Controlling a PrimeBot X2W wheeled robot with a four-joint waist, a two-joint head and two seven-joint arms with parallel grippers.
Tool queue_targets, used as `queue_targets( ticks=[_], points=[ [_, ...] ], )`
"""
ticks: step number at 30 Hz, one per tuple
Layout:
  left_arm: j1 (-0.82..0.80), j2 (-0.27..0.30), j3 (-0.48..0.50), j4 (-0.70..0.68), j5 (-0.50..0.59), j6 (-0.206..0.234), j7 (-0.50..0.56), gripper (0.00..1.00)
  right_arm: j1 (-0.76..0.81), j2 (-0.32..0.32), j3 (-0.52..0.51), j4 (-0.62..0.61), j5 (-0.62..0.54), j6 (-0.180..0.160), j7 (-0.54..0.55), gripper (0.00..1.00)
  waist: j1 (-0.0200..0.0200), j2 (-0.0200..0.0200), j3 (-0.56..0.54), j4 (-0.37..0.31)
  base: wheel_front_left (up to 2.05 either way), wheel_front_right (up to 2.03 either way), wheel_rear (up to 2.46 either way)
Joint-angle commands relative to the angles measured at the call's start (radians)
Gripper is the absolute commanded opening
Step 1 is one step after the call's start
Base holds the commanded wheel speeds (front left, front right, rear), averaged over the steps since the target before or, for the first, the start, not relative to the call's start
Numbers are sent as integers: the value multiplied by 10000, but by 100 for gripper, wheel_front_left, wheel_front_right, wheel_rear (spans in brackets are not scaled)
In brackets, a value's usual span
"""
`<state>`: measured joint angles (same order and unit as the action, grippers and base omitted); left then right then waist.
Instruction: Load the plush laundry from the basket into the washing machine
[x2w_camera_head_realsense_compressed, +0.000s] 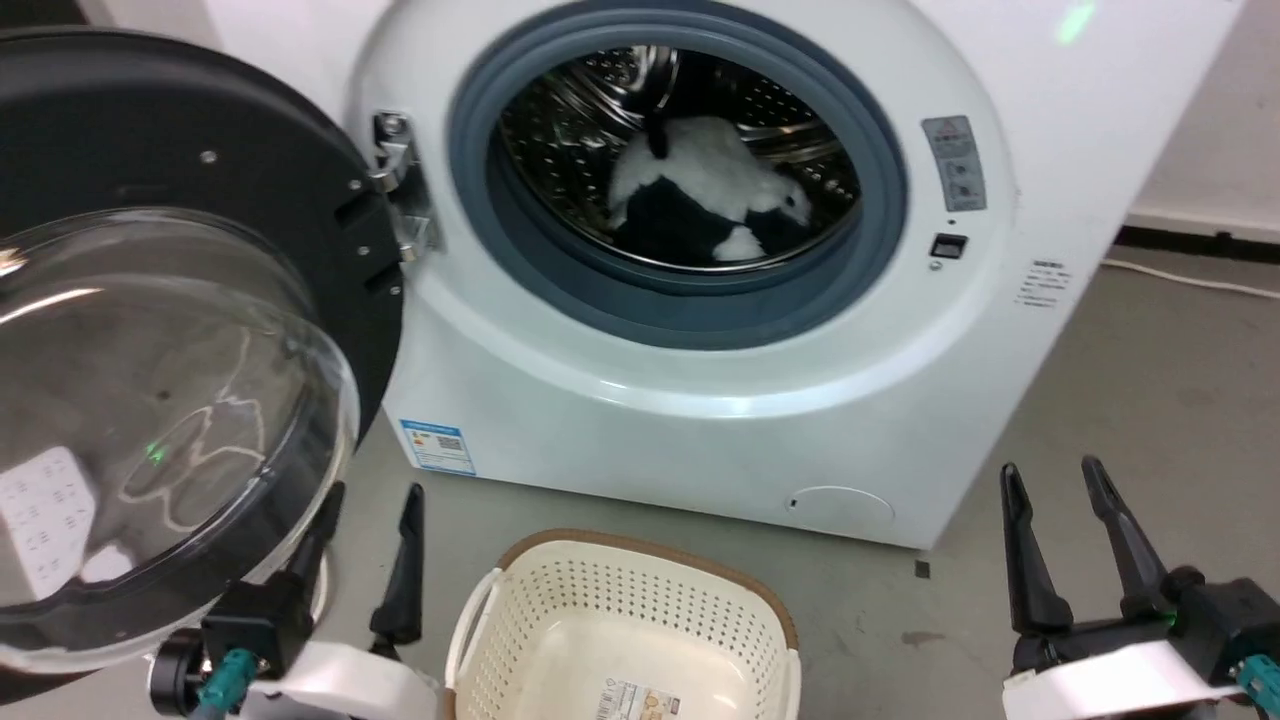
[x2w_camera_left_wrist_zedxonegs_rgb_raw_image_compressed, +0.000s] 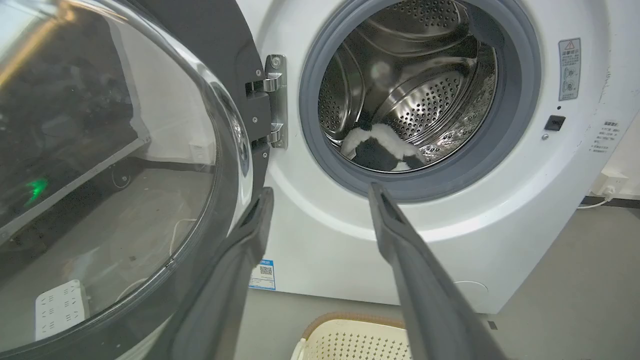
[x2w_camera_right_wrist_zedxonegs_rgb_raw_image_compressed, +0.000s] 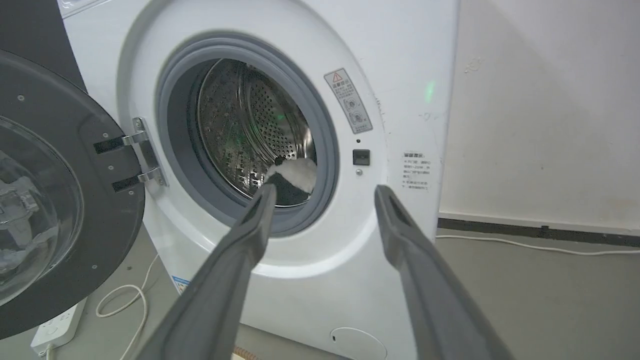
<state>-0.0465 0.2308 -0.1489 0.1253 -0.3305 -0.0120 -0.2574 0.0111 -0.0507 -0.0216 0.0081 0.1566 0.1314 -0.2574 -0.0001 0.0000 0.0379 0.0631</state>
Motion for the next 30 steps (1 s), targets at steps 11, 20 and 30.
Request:
queue_targets(
  ticks=[11, 20, 30],
  points=[
    [-507, -308, 430, 45, 908, -681, -43, 100, 113, 5, -77, 420, -50, -7, -44, 100, 1, 0, 181, -123, 0, 0, 0],
    [-1348, -270, 289, 898, 1141, -1040, -43, 100, 47, 5, 132, 415, -26, -7, -44, 100, 1, 0, 364, -349, 0, 0, 0],
    [-1721, -258, 165, 1558, 1073, -1133, 25, 0, 24, -2, 194, 397, -3, 0, 14, 0, 2, 0, 476, -471, 0, 0, 0]
  ],
)
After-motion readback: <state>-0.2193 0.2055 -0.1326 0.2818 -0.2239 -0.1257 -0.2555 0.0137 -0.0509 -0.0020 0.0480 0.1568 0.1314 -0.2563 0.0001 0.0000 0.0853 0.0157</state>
